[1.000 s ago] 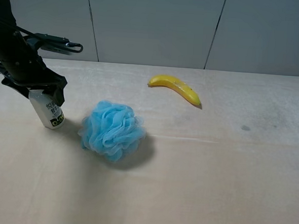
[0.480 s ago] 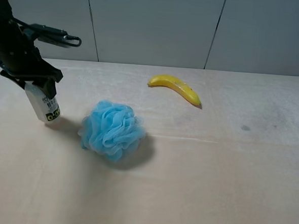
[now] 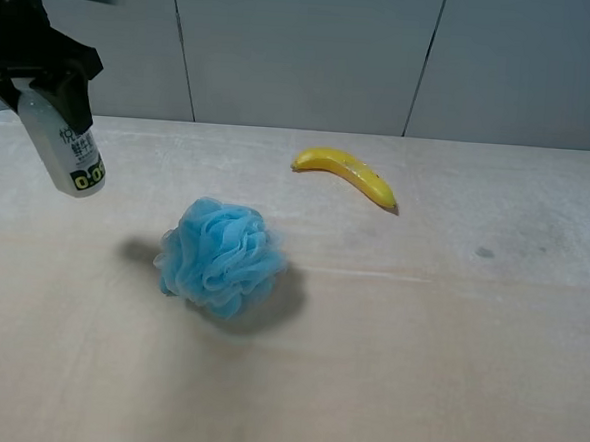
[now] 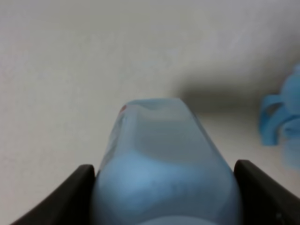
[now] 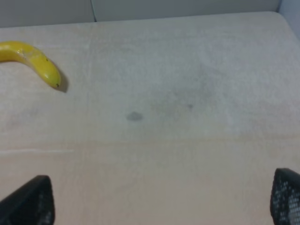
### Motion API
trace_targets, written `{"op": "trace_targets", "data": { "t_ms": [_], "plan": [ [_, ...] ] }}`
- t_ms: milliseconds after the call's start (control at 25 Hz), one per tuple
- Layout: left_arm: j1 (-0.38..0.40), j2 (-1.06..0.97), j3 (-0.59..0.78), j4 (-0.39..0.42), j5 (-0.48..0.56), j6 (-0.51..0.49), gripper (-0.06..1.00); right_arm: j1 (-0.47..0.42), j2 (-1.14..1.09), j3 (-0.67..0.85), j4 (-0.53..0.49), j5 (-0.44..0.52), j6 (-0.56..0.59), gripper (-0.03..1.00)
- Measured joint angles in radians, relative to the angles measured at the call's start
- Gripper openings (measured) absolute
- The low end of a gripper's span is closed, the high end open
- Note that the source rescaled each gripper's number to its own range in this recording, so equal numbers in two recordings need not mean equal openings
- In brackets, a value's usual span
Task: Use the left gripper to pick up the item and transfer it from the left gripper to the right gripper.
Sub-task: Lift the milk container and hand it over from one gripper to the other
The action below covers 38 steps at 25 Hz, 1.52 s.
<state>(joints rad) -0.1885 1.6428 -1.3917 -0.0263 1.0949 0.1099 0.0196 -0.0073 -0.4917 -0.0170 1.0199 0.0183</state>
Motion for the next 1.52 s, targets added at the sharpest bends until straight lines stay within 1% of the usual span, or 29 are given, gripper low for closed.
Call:
{"op": "trace_targets", "data": {
  "t_ms": [80,200,280,440,520,560,680,800,920,1040,1160,1280,1400,1520],
  "plan": [
    [0.0,-0.006,-0.008,-0.056,0.002,0.0,0.03,0.0,0.0,0.0,0.0,0.0,0.0,1.0],
    [0.0,-0.006,-0.011,-0.17,0.007,0.001,0.03,0.0,0.0,0.0,0.0,0.0,0.0,1.0],
    [0.0,-0.006,-0.011,-0.262,0.006,0.019,0.03,0.0,0.0,0.0,0.0,0.0,0.0,1.0],
    [-0.003,-0.006,-0.011,-0.468,-0.023,0.086,0.03,0.0,0.0,0.0,0.0,0.0,0.0,1.0],
    [-0.014,-0.006,-0.011,-0.543,-0.044,0.124,0.03,0.0,0.0,0.0,0.0,0.0,0.0,1.0],
    [-0.025,-0.006,-0.011,-0.568,-0.053,0.136,0.03,0.0,0.0,0.0,0.0,0.0,0.0,1.0],
    [-0.078,0.003,-0.011,-0.6,-0.078,0.151,0.03,0.0,0.0,0.0,0.0,0.0,0.0,1.0],
    [-0.145,0.036,-0.011,-0.643,-0.112,0.159,0.03,0.0,0.0,0.0,0.0,-0.002,0.0,1.0],
    [-0.205,0.083,-0.011,-0.73,-0.145,0.196,0.03,0.0,0.0,0.0,0.0,-0.002,0.0,1.0],
    [-0.248,0.132,-0.011,-0.844,-0.155,0.256,0.03,0.0,0.0,0.0,0.0,-0.002,0.0,1.0],
    [-0.276,0.175,-0.011,-0.936,-0.157,0.317,0.03,0.0,0.0,0.0,0.0,-0.002,0.0,1.0],
    [-0.288,0.204,-0.011,-0.997,-0.148,0.375,0.03,0.0,0.0,0.0,0.0,-0.002,0.0,1.0],
    [-0.29,0.216,-0.011,-1.032,-0.128,0.425,0.03,0.0,0.0,0.0,0.0,-0.002,0.0,1.0],
    [-0.29,0.217,-0.011,-1.045,-0.115,0.439,0.03,0.0,0.0,0.0,0.0,-0.002,0.0,1.0]
  ]
}}
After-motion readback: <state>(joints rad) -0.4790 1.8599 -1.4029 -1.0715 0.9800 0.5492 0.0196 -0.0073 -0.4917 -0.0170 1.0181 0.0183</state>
